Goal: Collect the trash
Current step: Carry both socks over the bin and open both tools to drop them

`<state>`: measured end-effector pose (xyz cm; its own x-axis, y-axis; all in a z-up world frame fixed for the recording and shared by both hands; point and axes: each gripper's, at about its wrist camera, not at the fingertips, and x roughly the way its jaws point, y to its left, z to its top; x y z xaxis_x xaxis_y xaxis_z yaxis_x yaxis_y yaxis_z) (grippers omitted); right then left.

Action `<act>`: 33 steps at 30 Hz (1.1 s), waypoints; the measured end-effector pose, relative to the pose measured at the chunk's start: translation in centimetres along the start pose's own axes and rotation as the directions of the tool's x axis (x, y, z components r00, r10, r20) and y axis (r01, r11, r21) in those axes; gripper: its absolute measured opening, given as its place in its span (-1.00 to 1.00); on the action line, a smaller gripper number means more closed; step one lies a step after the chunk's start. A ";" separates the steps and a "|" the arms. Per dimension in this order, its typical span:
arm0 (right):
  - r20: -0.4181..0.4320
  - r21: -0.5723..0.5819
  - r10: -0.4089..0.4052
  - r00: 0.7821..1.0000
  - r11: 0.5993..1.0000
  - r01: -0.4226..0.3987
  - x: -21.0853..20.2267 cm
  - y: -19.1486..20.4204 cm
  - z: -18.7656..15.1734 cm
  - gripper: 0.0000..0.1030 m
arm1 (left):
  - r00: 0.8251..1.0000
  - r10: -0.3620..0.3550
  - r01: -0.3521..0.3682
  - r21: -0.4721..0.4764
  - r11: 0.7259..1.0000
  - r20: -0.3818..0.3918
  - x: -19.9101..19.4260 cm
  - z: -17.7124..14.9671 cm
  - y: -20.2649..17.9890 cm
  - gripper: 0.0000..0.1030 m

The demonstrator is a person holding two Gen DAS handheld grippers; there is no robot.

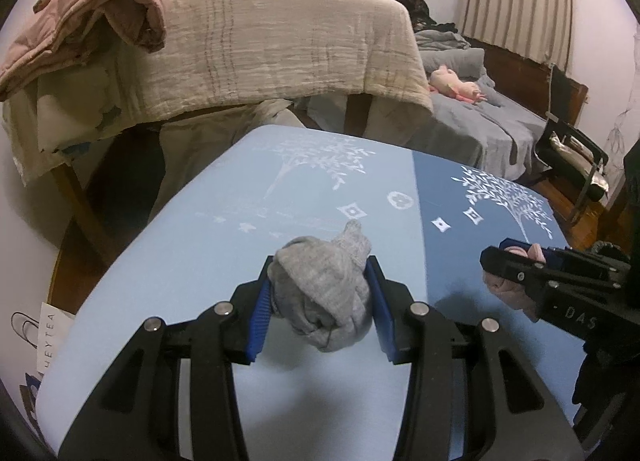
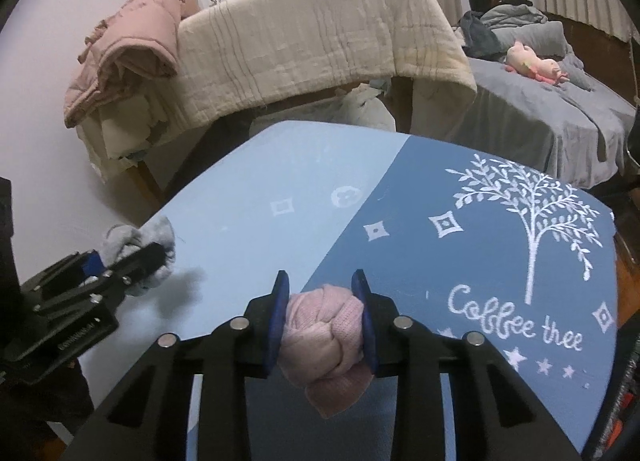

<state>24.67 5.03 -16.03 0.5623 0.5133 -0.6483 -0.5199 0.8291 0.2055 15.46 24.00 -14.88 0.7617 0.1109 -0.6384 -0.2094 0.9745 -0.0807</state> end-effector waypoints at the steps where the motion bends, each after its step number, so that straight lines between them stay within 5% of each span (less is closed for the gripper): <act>1: 0.004 -0.002 0.001 1.000 1.000 -0.001 -0.4 -0.1 0.0 -0.38 | 1.000 -0.004 0.004 0.002 1.000 0.000 -0.1 -0.1 -0.2 -0.18; 20: 0.118 -0.010 -0.025 0.993 1.000 0.027 -9.5 -2.8 -0.8 -0.38 | 0.993 -0.101 0.096 0.073 0.993 0.057 -4.1 0.9 -6.6 -0.18; 33: 0.214 0.037 -0.115 0.970 0.993 0.110 -18.5 -7.6 -2.2 -0.38 | 0.969 -0.231 0.213 0.174 0.961 0.087 -7.1 1.8 -14.9 -0.18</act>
<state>16.79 -11.25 -7.20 0.7428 0.4497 -0.4960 -0.4309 0.8881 0.1600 14.27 9.03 -7.73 0.8400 -0.1004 -0.5332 0.0679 0.9945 -0.0803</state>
